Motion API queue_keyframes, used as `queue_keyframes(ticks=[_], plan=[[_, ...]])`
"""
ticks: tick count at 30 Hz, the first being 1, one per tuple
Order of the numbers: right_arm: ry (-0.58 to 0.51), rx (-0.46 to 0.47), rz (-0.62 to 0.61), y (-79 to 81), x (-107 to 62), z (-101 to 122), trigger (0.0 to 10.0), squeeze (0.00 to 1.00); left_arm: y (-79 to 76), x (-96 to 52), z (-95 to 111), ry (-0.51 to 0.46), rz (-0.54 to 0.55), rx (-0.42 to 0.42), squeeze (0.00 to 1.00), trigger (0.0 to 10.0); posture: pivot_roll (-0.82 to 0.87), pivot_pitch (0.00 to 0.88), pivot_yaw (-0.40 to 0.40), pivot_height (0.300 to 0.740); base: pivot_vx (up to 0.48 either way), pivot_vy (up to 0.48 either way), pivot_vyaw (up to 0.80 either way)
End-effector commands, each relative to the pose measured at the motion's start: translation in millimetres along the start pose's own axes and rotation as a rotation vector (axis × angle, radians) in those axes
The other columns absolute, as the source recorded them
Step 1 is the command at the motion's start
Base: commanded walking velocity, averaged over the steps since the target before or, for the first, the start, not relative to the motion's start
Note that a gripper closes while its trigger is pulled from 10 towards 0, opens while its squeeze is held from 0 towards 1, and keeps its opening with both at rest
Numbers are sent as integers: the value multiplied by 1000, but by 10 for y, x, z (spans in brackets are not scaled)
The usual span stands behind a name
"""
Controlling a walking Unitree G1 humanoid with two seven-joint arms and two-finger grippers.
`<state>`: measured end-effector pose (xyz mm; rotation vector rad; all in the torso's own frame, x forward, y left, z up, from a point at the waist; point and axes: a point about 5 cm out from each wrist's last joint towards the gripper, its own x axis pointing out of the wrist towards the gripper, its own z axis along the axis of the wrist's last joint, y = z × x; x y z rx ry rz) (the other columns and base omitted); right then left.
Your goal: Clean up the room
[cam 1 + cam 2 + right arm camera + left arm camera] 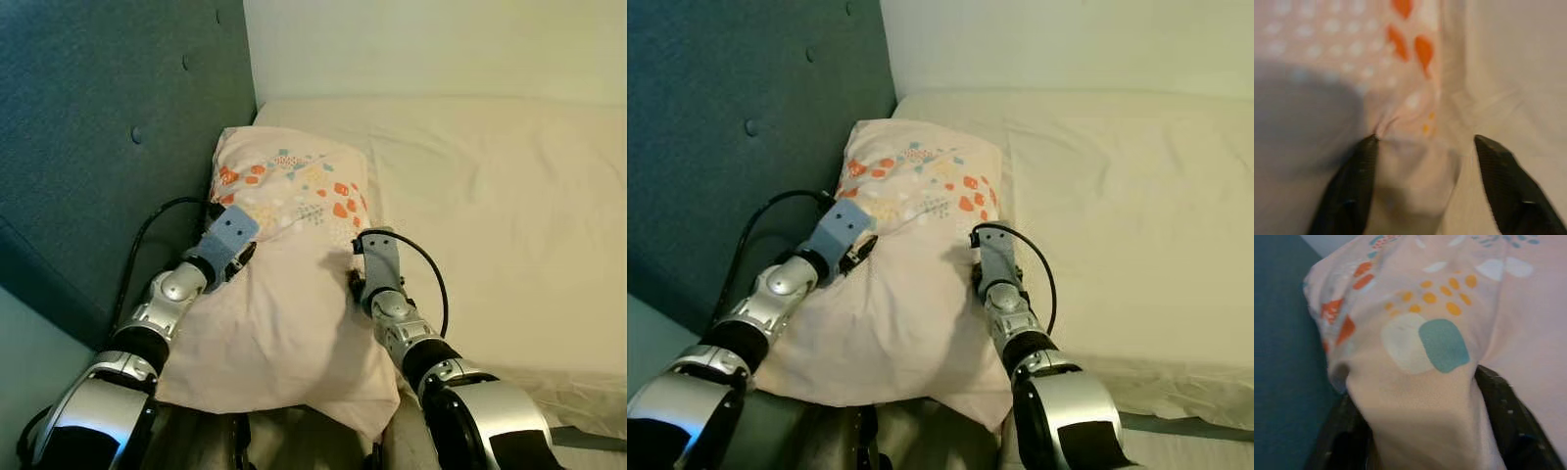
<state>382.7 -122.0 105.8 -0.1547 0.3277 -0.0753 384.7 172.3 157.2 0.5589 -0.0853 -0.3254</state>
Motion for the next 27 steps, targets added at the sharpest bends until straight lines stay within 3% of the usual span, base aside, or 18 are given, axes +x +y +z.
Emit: queue_keyframes(ticks=[1,2,3,4,5,8,11,15,16,17,18,19,20,21,23,24,26,27], plan=[[10,-37,-47,-25,3,7,10000,1000,96,-61,-82,32,28,-6,1000,10000,5,238,11,596,0,0,0],[10,-37,-47,-25,3,7,10000,1000,96,-61,-82,32,28,-6,1000,10000,5,238,11,596,0,0,0],[9,-33,-80,-59,6,20,10000,0,152,-83,-91,31,35,-3,1000,10000,1,229,10,596,0,0,0],[-11,-37,-114,-93,7,41,10000,0,263,-129,-105,26,58,-8,0,10000,-2,218,10,596,0,0,0],[-11,-37,-114,-93,7,41,10000,0,263,-129,-105,26,58,-8,0,10000,-2,218,10,596,0,0,0],[-103,-28,-236,-201,-19,88,10000,0,607,-319,-172,5,150,-64,0,10000,-10,198,10,596,0,0,0],[-172,13,-294,-265,-81,70,10000,0,807,-491,-285,24,226,-85,0,10000,-21,186,13,596,0,0,0],[-232,27,-316,-316,-161,63,10000,0,916,-613,-357,35,260,-86,0,10000,-30,177,17,596,0,0,0],[-297,27,-311,-371,-263,79,10000,0,953,-704,-383,10,226,-108,0,10000,-38,173,20,596,0,0,0],[-346,23,-247,-392,-362,87,10000,0,889,-775,-403,-8,99,-111,0,10000,-44,165,23,596,0,0,0],[-346,23,-247,-392,-362,87,10000,0,889,-775,-403,-8,99,-111,0,10000,-44,165,23,596,0,0,0],[-376,5,-161,-387,-455,88,10000,0,778,-846,-420,-15,-51,-73,0,10000,-44,165,23,596,0,0,0],[-387,-37,-36,-360,-528,71,10000,0,605,-907,-465,2,-209,-2,0,4118,-45,163,28,596,0,0,0],[-378,-70,76,-344,-582,39,10000,0,428,-959,-514,20,-342,55,0,0,-54,164,35,596,0,0,0],[-367,-94,146,-340,-624,13,10000,0,312,-1000,-541,23,-421,81,0,0,-54,164,35,596,0,0,0],[-356,-115,206,-389,-661,-11,8627,0,174,-1036,-563,19,-501,78,0,0,-72,168,46,596,0,0,0],[-356,-115,206,-389,-661,-11,8627,0,174,-1036,-563,19,-501,78,0,0,-72,168,46,596,0,0,0],[-341,-122,203,-489,-669,-27,0,0,30,-1065,-563,10,-581,53,0,0,-92,175,59,596,0,0,0]])
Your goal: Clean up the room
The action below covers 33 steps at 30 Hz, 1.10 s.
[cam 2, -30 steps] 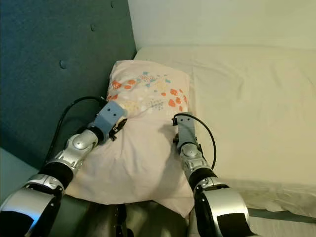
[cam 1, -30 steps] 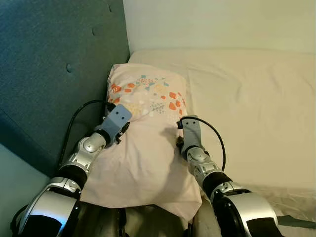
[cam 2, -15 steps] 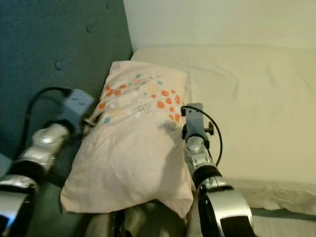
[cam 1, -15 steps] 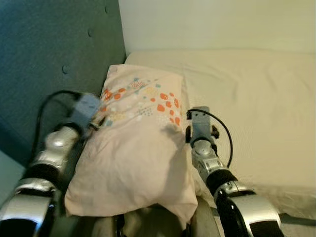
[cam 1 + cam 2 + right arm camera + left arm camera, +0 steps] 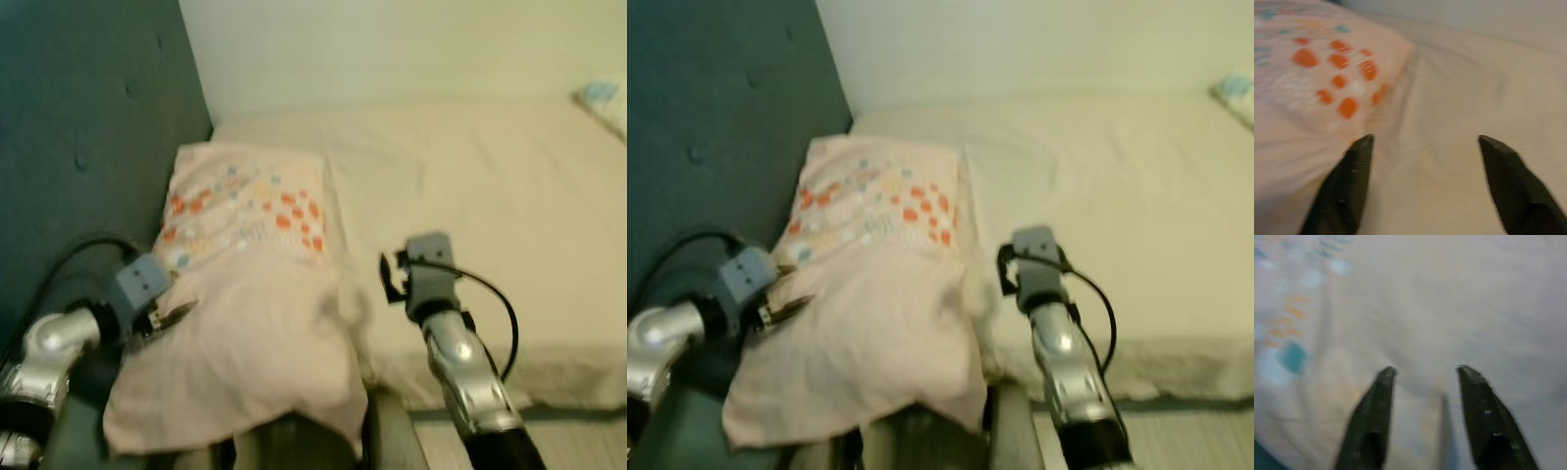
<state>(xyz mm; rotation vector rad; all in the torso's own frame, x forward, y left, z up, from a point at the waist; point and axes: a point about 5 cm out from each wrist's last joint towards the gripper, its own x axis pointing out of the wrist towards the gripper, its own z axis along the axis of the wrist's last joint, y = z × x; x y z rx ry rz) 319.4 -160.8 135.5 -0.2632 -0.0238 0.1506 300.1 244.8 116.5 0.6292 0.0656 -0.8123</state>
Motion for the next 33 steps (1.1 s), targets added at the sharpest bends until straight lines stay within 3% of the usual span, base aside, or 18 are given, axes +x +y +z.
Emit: queue_keyframes(ticks=[1,4,6,7,10,13,19,22,25,28,29,30,31,32,33], plan=[[39,10,1,-128,-42,-50,0,0,-255,66,24,-20,-170,-9,0,0,-95,179,65,596,0,0,0],[47,2,-22,-208,-48,-48,0,0,-380,99,32,-27,-244,-15,0,0,-95,179,65,596,0,0,0],[57,1,-37,-289,-91,14,0,0,-608,156,66,-44,-376,-35,0,0,-102,186,63,596,0,0,0],[58,1,-26,-294,-104,35,0,0,-721,208,73,-46,-426,-47,0,0,-100,188,61,596,0,0,0],[61,3,-11,-301,-118,52,0,0,-794,240,83,-47,-459,-55,0,0,-100,193,58,596,0,0,0],[58,10,78,-233,-147,114,0,0,-1028,387,20,-6,-530,-60,0,0,-102,201,51,596,0,0,0],[49,10,127,-200,-177,166,0,0,-1170,485,-55,45,-566,-41,0,0,-128,224,52,596,0,0,0],[58,3,141,-222,-230,210,0,0,-1298,578,-235,208,-589,65,0,0,-142,233,51,596,0,0,0],[59,-2,136,-244,-259,243,0,0,-1239,662,-345,334,-483,175,0,0,-158,240,49,596,0,0,0],[54,-3,133,-246,-266,259,0,0,-1196,690,-371,368,-434,212,0,0,-158,240,49,596,0,0,0],[52,-1,131,-244,-273,281,4275,0,-1127,725,-381,396,-371,256,0,0,-174,247,55,596,0,0,0],[52,-1,131,-244,-273,281,4275,0,-1127,725,-381,396,-371,256,0,0,-174,247,55,596,0,0,0],[48,1,127,-243,-278,304,10000,0,-1047,748,-402,436,-311,312,0,0,-174,247,55,596,0,0,0],[48,1,127,-243,-278,304,10000,0,-1047,748,-402,436,-311,312,0,0,-174,247,55,596,0,0,0],[46,1,120,-249,-285,318,10000,0,-941,765,-402,466,-254,348,0,0,-174,247,55,596,0,0,0]])
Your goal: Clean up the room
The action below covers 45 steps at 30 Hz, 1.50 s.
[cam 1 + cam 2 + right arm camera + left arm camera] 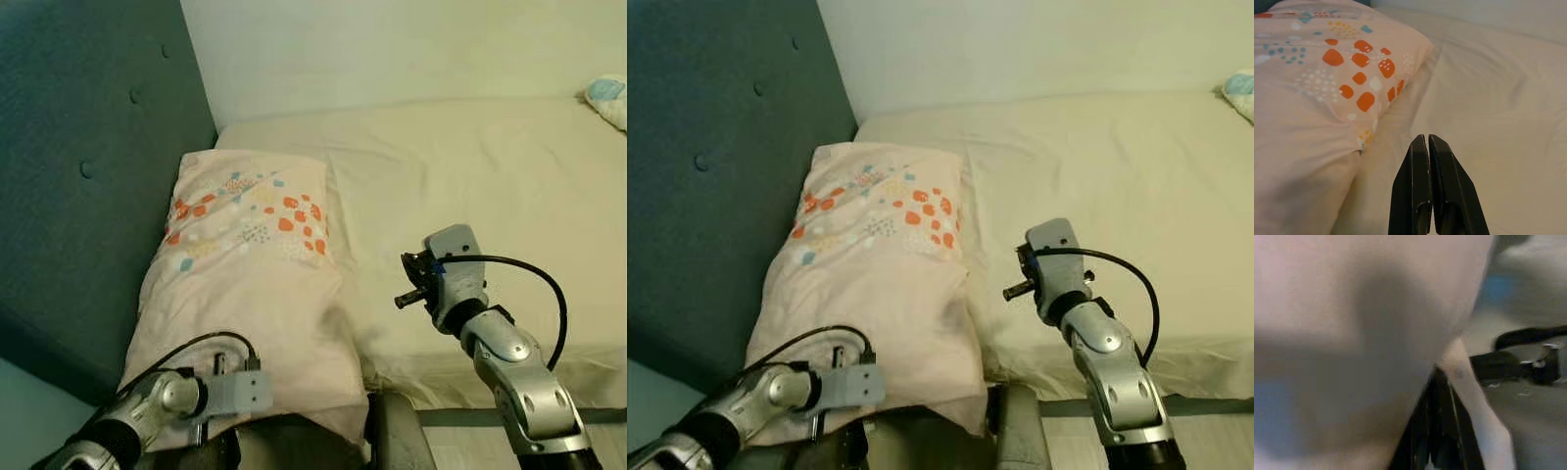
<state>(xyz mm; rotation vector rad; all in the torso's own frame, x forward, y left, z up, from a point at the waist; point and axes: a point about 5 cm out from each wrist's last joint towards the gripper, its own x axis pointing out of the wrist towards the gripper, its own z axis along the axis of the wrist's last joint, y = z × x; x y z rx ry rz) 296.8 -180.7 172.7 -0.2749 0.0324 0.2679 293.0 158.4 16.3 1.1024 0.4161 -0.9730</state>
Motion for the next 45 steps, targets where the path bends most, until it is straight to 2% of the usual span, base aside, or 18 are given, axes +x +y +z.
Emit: queue_keyframes(ticks=[1,2,3,5,10,17,25,26,27,30,33,35,36,40,41,42,44,45], plan=[[5,9,-3,10,-31,-1,10000,0,19,-19,-94,62,31,12,0,0,-174,247,55,596,0,0,0],[4,11,-10,-2,-48,11,10000,0,165,-43,-118,98,100,37,0,0,-183,251,61,596,0,0,0],[4,11,-10,-2,-48,11,10000,0,165,-43,-118,98,100,37,0,0,-183,251,61,596,0,0,0],[8,21,-24,-22,-81,19,10000,0,470,-125,-167,162,215,75,0,0,-183,251,61,596,0,0,0],[17,26,-29,-18,-98,13,10000,0,710,-215,-217,233,312,127,0,0,-185,251,62,596,0,0,0],[26,29,-33,-7,-94,22,10000,0,957,-316,-226,298,427,207,0,0,-189,258,54,596,0,0,0],[34,33,-37,8,-96,24,10000,0,963,-352,-285,319,437,210,0,0,-186,253,59,596,0,0,0],[36,35,-31,30,-94,17,10000,0,833,-333,-343,300,342,149,0,0,-178,247,63,596,0,0,0],[36,35,-31,30,-94,17,10000,0,833,-333,-343,300,342,149,0,0,-178,247,63,596,0,0,0],[46,74,-25,67,-59,-19,10000,0,451,-393,-519,207,39,30,0,0,-147,233,57,596,0,0,0],[48,90,-30,63,-42,-31,10000,0,425,-430,-536,174,8,12,0,0,-144,231,56,596,0,0,0],[60,130,-26,70,0,-67,10000,0,422,-537,-508,24,-52,-120,0,0,-131,217,52,596,0,0,0],[70,140,-14,80,18,-94,10000,0,403,-632,-502,-58,-106,-180,0,2902,-124,208,51,596,0,0,0],[86,145,0,95,37,-130,10000,0,372,-805,-503,-154,-177,-247,0,3294,-119,194,52,596,0,0,0],[86,145,0,95,37,-130,10000,0,372,-805,-503,-154,-177,-247,0,3294,-119,194,52,596,0,0,0],[92,156,8,103,39,-142,10000,0,384,-919,-497,-200,-185,-306,0,0,-119,187,52,596,0,0,0],[88,175,11,112,50,-145,10000,0,574,-1134,-419,-365,-64,-513,0,0,-116,169,54,596,0,0,0],[88,175,11,112,50,-145,10000,0,574,-1134,-419,-365,-64,-513,0,0,-116,169,54,596,0,0,0]])
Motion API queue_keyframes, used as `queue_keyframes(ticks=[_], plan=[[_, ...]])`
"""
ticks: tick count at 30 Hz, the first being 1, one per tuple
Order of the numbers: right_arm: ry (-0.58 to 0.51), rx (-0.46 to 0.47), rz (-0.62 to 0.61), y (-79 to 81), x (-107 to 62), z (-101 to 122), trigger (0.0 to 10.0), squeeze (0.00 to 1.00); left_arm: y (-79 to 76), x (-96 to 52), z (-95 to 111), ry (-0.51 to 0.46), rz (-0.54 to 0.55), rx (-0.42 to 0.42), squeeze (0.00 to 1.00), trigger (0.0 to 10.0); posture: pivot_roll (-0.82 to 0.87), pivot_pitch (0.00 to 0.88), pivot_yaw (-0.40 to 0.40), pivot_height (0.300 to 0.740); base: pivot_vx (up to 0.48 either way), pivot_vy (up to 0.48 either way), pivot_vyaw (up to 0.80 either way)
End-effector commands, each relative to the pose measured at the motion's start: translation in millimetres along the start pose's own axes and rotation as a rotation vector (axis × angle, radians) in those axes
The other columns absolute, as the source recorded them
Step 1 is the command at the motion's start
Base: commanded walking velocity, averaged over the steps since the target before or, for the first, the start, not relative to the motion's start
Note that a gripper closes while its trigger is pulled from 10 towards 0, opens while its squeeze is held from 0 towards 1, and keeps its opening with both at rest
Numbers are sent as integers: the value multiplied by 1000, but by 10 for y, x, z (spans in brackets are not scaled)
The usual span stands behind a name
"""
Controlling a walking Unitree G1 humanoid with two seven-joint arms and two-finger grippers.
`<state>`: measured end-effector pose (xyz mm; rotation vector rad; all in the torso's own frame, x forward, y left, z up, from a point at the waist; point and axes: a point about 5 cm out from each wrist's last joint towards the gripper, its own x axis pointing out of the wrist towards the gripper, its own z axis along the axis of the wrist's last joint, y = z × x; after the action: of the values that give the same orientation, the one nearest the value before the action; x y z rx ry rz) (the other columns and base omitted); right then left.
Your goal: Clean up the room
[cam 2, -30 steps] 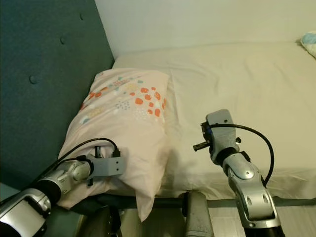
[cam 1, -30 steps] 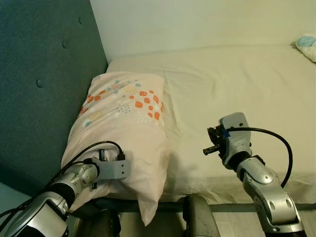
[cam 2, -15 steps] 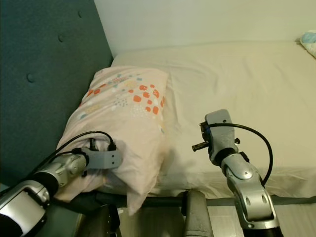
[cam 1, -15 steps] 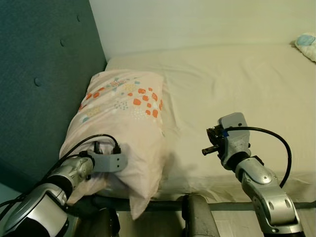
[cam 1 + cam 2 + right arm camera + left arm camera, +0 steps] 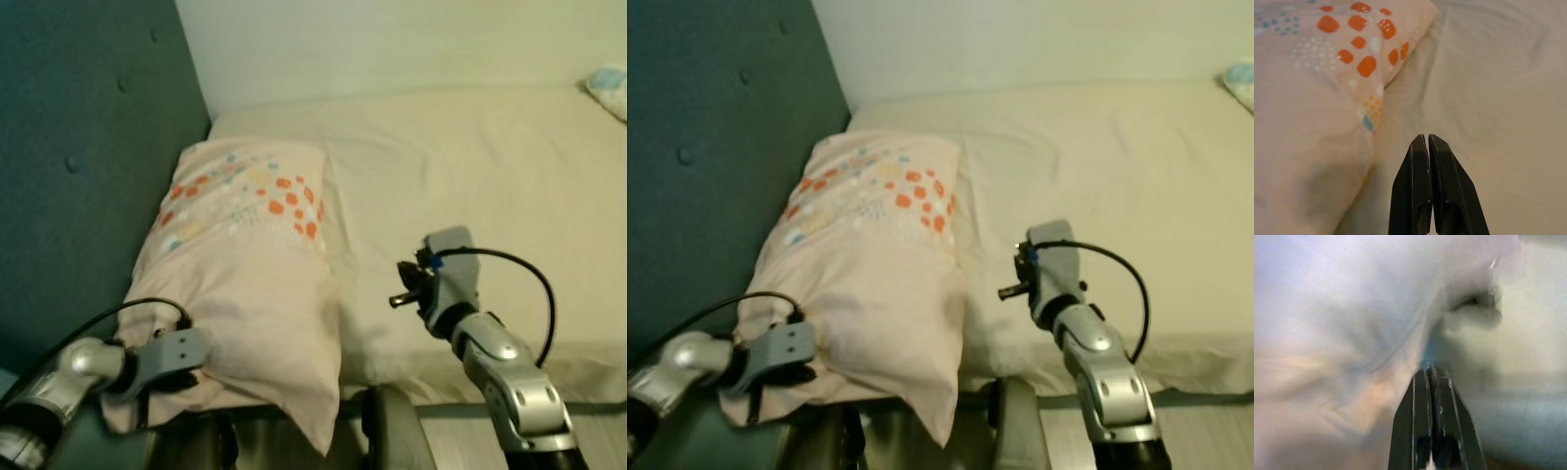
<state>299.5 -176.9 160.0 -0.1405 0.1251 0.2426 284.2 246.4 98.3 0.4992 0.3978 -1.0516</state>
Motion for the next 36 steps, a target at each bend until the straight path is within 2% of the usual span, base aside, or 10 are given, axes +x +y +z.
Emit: queue_keyframes(ticks=[1,3,4,5,7,9,13,17,20,36], plan=[[6,36,18,45,16,-37,10000,0,155,-137,145,-135,144,-81,0,0,-112,155,56,596,0,0,0],[-21,65,-17,44,41,-28,10000,0,402,-121,120,-225,585,-191,0,9098,-108,143,49,596,0,0,0],[-21,65,-17,44,41,-28,10000,0,402,-121,120,-225,585,-191,0,9098,-108,143,49,596,0,0,0],[-19,52,-51,58,48,-62,10000,0,423,-69,46,-242,763,-279,0,10000,-106,130,43,596,0,0,0],[-19,52,-51,58,48,-62,10000,0,423,-69,46,-242,763,-279,0,10000,-106,130,43,596,0,0,0],[1,11,-112,95,46,-150,10000,0,317,84,-58,-282,968,-503,0,10000,-108,121,40,596,0,0,0],[6,-8,-160,117,22,-200,10000,0,203,192,-28,-317,1056,-614,0,10000,-103,123,40,596,0,0,0],[31,-67,-193,112,-27,-341,10000,0,113,330,153,-263,1058,-557,0,10000,-97,136,76,596,0,0,0],[27,-56,-237,66,-29,-378,10000,0,-4,438,121,-270,1074,-617,0,10000,-108,122,85,596,0,0,0],[-2,16,-191,242,43,-410,10000,0,-78,439,369,-330,1067,-524,0,10000,-55,124,29,611,0,0,0]])
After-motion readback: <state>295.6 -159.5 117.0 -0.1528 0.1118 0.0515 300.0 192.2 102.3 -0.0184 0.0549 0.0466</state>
